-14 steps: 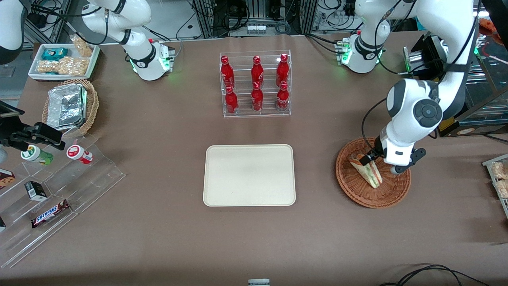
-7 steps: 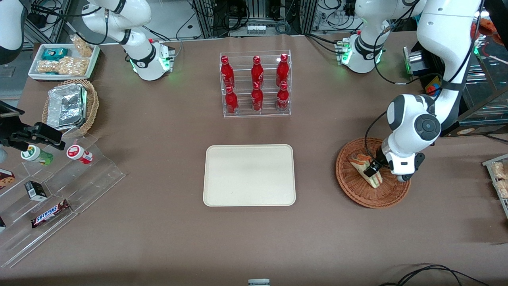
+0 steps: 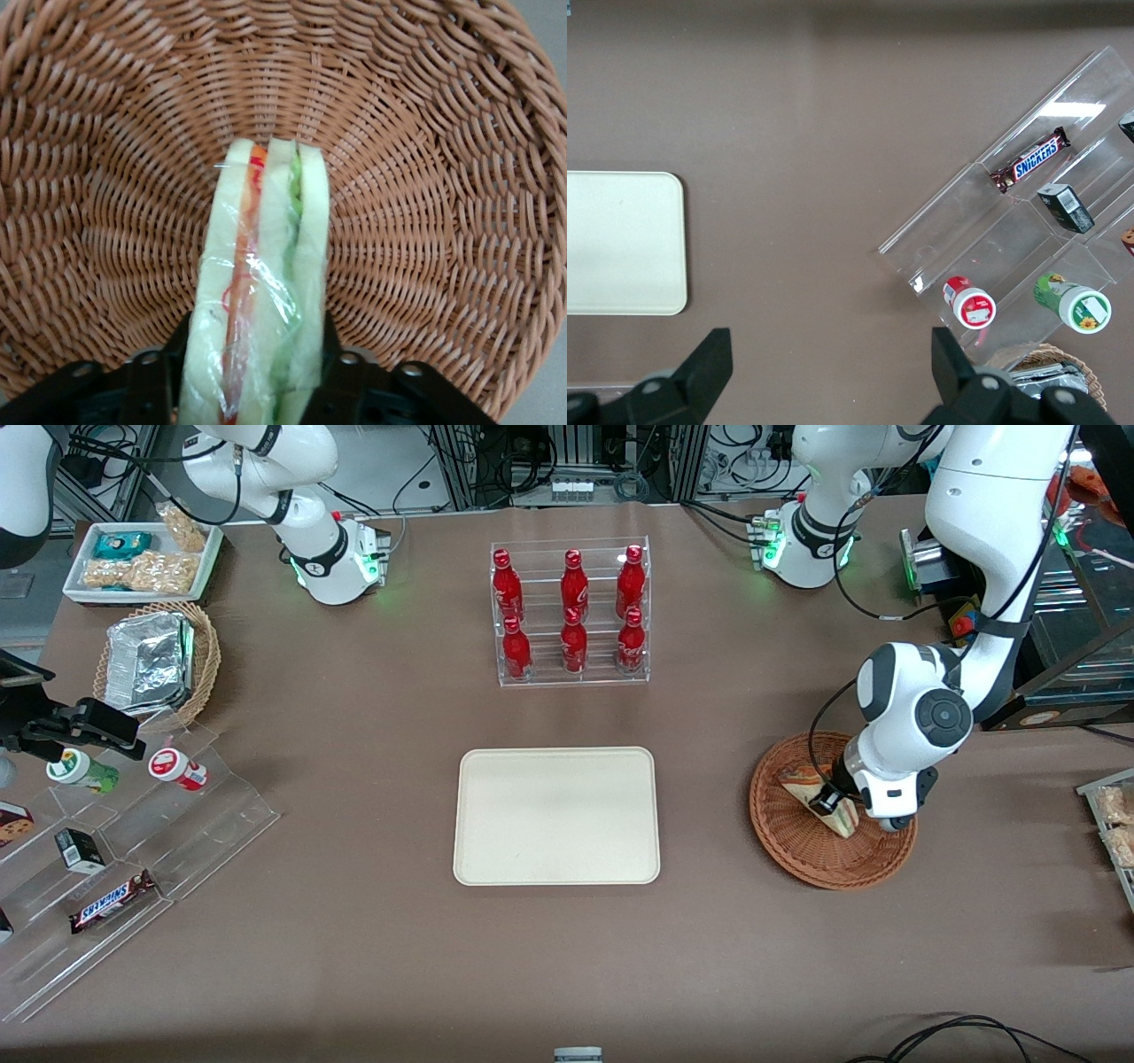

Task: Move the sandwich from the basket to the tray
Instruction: 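Close the left gripper on the wrapped sandwich, then lift the sandwich and carry it with the left gripper over the cream tray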

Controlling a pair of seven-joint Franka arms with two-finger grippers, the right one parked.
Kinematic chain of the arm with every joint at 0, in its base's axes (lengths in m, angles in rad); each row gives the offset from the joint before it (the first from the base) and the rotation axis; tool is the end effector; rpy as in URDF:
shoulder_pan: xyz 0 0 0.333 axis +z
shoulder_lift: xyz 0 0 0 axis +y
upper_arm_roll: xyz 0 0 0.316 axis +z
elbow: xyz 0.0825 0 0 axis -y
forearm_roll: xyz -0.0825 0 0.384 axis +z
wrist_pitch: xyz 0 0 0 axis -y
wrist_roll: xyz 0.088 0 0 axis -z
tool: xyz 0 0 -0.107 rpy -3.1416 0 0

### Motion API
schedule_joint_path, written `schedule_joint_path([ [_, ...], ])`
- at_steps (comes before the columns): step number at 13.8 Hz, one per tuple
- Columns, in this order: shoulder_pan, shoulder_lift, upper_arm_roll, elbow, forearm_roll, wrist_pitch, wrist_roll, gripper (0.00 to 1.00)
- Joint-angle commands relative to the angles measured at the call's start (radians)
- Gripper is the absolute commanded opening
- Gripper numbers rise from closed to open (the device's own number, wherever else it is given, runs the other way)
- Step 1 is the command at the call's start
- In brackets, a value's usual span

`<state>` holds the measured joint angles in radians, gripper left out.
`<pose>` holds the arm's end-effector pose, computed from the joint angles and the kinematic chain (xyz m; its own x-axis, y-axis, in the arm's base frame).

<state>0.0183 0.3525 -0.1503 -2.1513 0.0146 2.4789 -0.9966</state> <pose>0.5622 -0.0746 0.2347 0.6506 0.7579 -0.0473 0.7589 -0.6511 0.0060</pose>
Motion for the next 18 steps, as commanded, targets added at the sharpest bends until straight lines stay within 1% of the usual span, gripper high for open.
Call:
schedule_joint_path([
  [1,-0.006,-0.007,0.0,0.05,0.002,-0.032,-0.002,0.04],
  [3,-0.03,-0.049,-0.005,0.083,0.002,-0.089,0.004,0.04],
  [5,-0.096,-0.07,-0.005,0.19,0.008,-0.237,0.007,0.04],
  [6,-0.153,-0.066,-0.005,0.262,0.014,-0.32,0.016,0.04],
  [8,-0.26,-0.041,-0.005,0.379,0.015,-0.458,0.137,0.05],
  [9,-0.318,-0.027,-0.005,0.402,0.011,-0.483,0.216,0.06],
  [10,-0.364,-0.001,-0.005,0.425,0.005,-0.479,0.254,0.06],
  [12,-0.449,0.11,-0.012,0.555,0.007,-0.485,0.294,0.06],
  [14,-0.539,0.259,-0.015,0.718,0.001,-0.488,0.285,0.06],
  [16,-0.587,0.408,-0.015,0.867,-0.004,-0.459,0.256,0.04],
  [18,-0.629,0.529,-0.012,1.003,0.007,-0.442,0.243,0.04],
])
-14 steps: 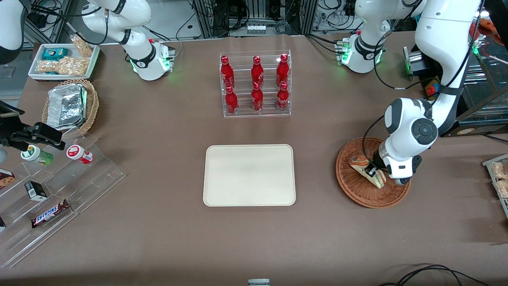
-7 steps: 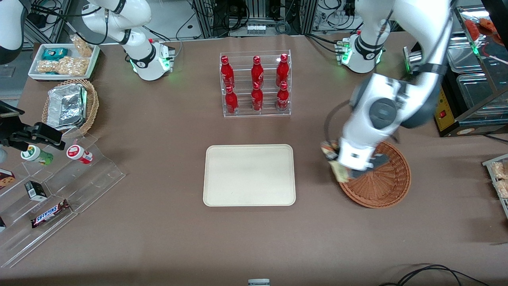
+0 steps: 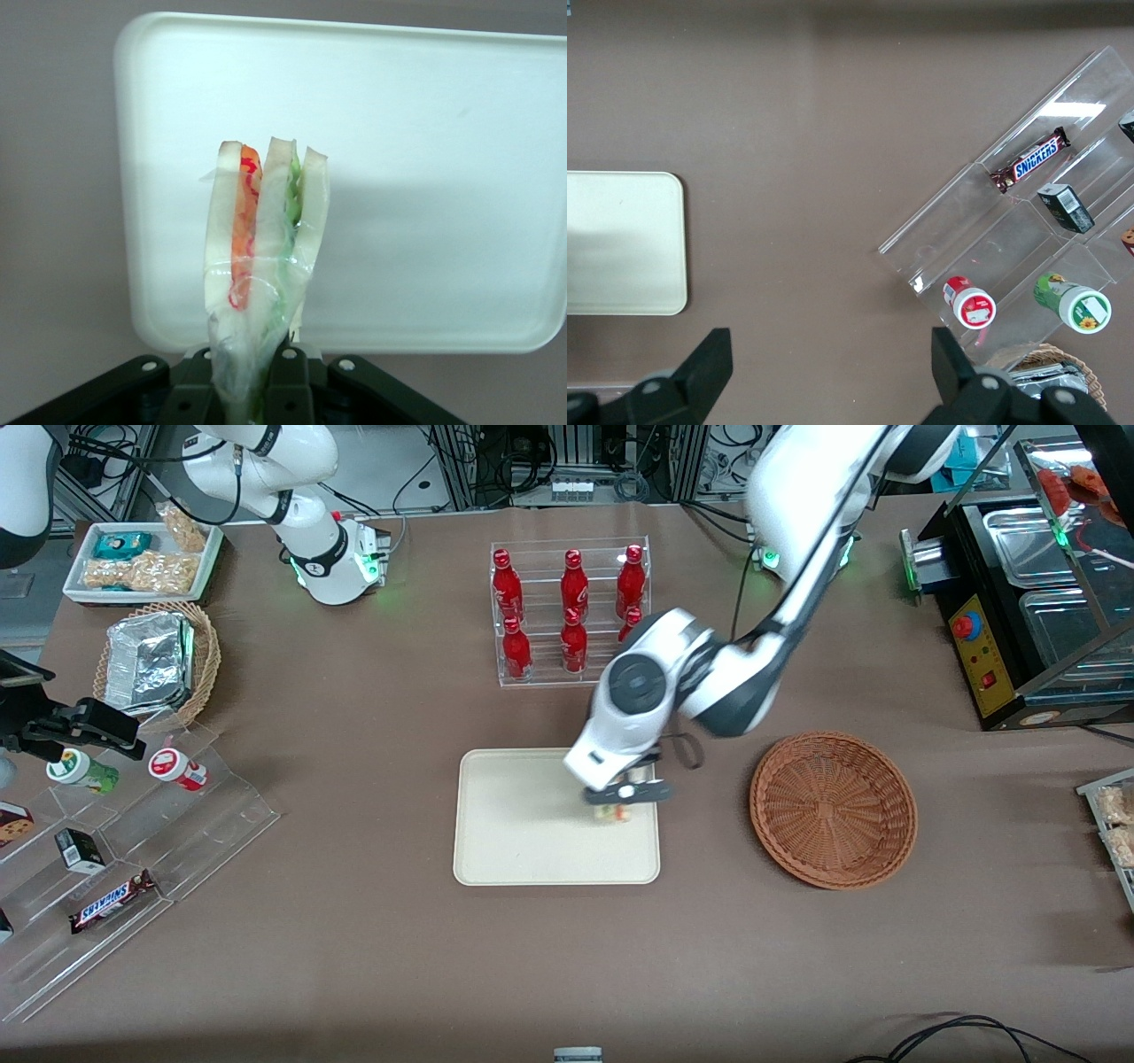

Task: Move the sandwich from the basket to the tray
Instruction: 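Lift the sandwich and carry it with the left gripper over the cream tray, then lower the sandwich onto the tray and open the left gripper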

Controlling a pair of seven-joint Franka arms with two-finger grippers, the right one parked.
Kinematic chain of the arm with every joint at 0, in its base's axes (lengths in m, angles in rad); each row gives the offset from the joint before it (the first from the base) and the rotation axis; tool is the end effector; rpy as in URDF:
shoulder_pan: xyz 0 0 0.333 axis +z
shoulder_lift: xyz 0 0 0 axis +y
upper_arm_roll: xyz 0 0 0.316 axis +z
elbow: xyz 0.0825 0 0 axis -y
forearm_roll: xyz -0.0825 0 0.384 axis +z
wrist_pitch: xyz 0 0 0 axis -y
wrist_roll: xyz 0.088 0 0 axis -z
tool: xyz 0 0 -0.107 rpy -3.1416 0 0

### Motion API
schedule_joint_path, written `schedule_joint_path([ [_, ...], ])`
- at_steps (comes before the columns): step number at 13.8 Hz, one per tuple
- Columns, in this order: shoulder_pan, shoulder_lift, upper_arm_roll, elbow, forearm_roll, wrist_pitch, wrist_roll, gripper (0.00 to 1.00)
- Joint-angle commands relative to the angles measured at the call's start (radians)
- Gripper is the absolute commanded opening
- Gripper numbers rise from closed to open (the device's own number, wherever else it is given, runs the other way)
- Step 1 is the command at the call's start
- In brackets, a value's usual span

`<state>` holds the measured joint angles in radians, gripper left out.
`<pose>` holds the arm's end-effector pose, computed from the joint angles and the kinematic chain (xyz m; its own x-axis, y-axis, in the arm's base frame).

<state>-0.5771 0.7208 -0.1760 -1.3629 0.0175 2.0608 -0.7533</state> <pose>0.5526 -0.4793 0.2962 0.9964 0.0315 -0.0790 0.0366 -0.9973 0.0635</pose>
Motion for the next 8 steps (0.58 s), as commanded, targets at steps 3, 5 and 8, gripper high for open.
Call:
schedule_joint_path([
  [3,-0.061,0.284,0.015,0.362,0.087,-0.034,-0.004,0.12],
  [5,-0.081,0.296,0.016,0.369,0.091,-0.027,-0.05,0.15],
  [8,-0.087,0.273,0.024,0.367,0.122,-0.028,-0.168,1.0],
])
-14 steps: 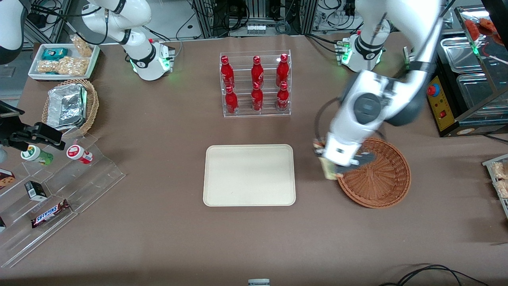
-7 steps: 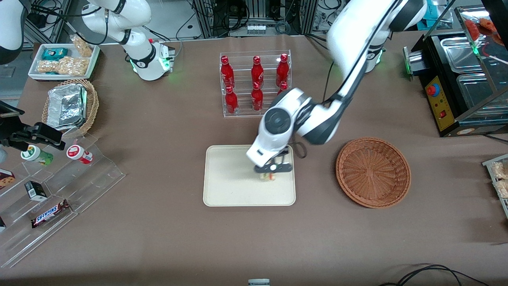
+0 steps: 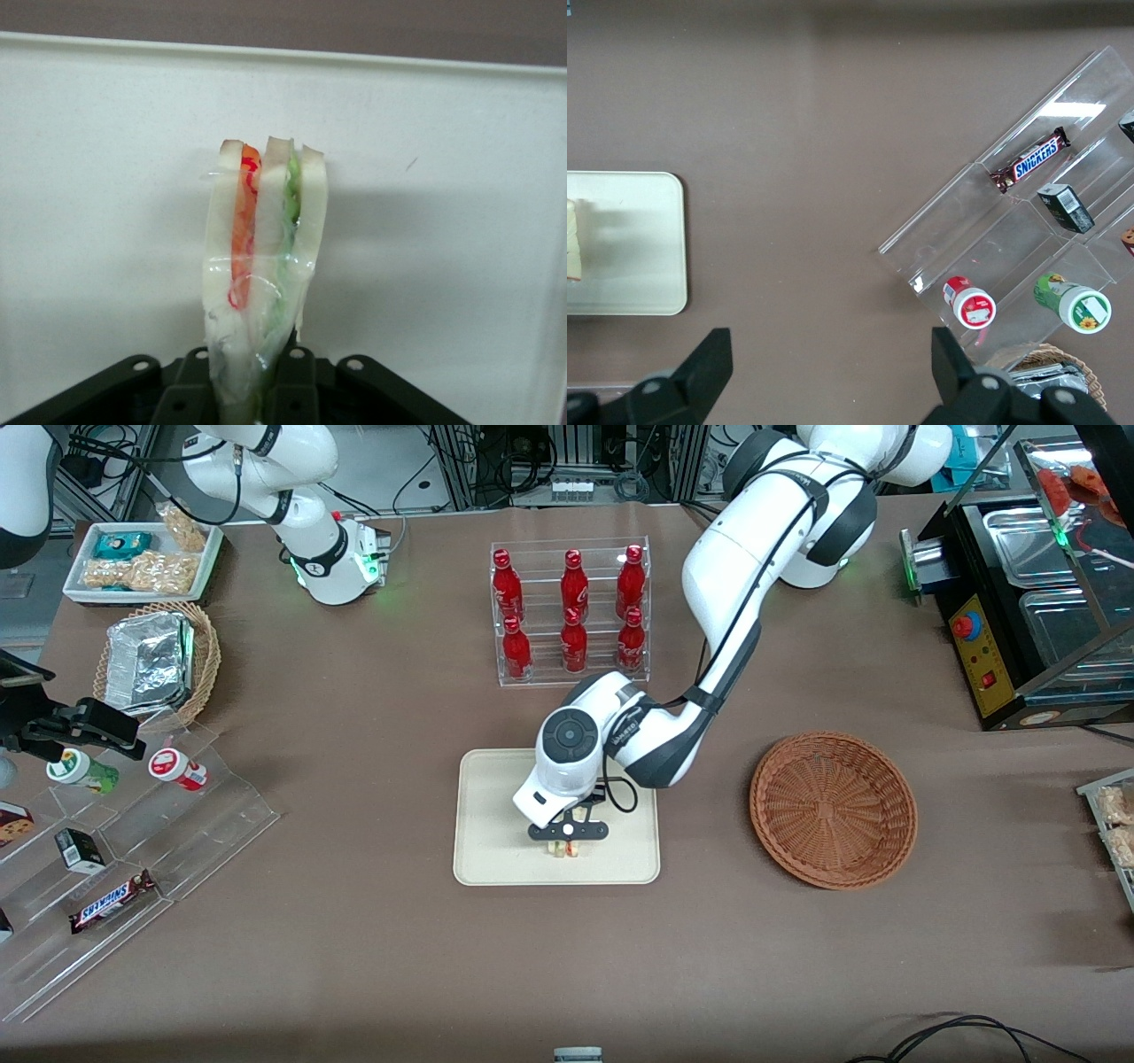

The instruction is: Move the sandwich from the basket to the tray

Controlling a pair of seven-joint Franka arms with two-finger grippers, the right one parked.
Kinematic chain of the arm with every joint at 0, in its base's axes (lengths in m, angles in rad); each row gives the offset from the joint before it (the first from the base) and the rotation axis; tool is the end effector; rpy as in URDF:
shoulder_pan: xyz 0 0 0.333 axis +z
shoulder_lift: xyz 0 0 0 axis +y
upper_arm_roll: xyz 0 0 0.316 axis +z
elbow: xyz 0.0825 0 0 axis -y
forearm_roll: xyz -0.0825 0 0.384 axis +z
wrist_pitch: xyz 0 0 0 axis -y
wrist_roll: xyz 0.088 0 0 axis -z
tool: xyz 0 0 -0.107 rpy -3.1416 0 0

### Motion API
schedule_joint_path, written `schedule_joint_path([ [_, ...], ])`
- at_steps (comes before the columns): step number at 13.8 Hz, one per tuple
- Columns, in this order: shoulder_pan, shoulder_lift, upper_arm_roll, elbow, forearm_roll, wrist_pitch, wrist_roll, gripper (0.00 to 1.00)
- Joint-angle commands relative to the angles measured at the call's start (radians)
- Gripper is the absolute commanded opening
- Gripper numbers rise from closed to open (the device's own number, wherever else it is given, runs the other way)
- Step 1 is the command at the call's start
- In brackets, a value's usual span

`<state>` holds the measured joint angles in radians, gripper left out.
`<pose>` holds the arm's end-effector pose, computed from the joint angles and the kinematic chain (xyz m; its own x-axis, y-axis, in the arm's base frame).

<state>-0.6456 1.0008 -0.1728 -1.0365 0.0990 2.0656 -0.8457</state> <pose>0.5721 -0.5339 0.2364 0.9979 0.0628 -0.0160 0.0637 -0.9957 0.0670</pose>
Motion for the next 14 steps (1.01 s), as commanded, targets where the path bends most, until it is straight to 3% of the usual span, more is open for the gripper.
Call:
schedule_joint_path([
  [1,-0.022,-0.022,0.035,0.041,0.082,-0.041,-0.084,1.0],
  [5,-0.006,-0.134,0.038,0.039,0.097,-0.14,-0.115,1.0],
  [8,0.072,-0.264,0.027,0.032,0.076,-0.29,-0.096,1.0],
  [11,0.16,-0.402,0.029,0.009,-0.013,-0.479,0.021,1.0],
  [14,0.312,-0.58,0.03,-0.117,-0.08,-0.657,0.239,1.0],
])
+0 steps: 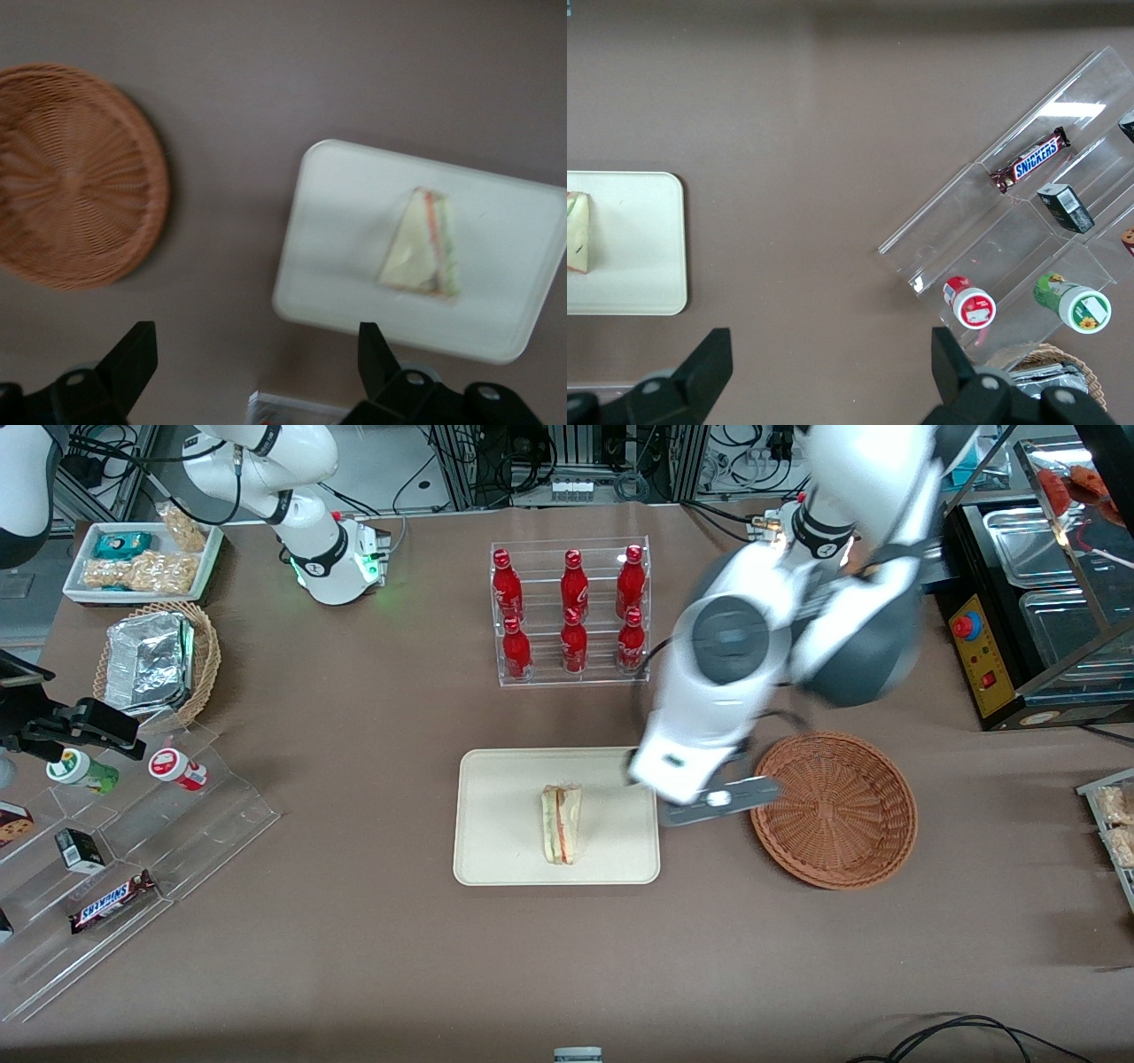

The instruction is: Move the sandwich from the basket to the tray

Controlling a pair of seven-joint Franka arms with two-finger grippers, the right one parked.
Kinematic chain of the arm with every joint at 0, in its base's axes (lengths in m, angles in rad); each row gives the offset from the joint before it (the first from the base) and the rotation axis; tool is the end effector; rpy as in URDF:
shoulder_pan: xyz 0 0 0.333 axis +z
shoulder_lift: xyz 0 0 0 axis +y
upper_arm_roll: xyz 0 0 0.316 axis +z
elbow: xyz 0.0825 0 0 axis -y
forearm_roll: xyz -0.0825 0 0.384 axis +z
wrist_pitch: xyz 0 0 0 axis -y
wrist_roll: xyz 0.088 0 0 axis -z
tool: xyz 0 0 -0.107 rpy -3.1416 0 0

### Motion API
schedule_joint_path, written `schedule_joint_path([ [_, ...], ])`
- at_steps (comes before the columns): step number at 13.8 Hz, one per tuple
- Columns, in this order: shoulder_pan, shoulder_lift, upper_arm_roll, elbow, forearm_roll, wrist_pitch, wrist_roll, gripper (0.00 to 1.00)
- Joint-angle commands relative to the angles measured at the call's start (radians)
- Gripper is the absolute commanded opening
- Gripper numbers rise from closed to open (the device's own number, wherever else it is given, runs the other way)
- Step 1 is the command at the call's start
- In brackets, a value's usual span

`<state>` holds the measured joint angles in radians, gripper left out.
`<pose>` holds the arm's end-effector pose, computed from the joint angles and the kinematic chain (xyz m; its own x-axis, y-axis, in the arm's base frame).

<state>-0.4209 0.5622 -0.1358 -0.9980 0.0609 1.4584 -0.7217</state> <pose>0.6103 -0.3377 0.5297 0.9791 0.1866 -0.0807 0.1825 -0.9816 -0.0559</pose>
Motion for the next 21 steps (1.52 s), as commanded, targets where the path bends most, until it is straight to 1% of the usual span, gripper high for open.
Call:
schedule_joint_path([
  [1,0.134,-0.198,-0.007,-0.213,-0.044,-0.067,0.16,1.0],
  [3,0.221,-0.316,-0.007,-0.347,-0.044,-0.069,0.25,1.0],
  [6,0.339,-0.435,-0.004,-0.48,-0.043,-0.072,0.384,1.0],
  [8,0.411,-0.481,-0.004,-0.516,-0.038,-0.09,0.483,1.0],
  [9,0.444,-0.498,-0.004,-0.508,-0.027,-0.124,0.546,1.0],
  [11,0.496,-0.518,-0.005,-0.504,-0.027,-0.132,0.626,1.0],
  [13,0.501,-0.536,-0.013,-0.505,-0.029,-0.138,0.636,1.0],
  [17,0.542,-0.561,-0.08,-0.508,-0.027,-0.151,0.636,1.0],
  [21,0.545,-0.575,-0.082,-0.513,-0.027,-0.153,0.637,1.0],
])
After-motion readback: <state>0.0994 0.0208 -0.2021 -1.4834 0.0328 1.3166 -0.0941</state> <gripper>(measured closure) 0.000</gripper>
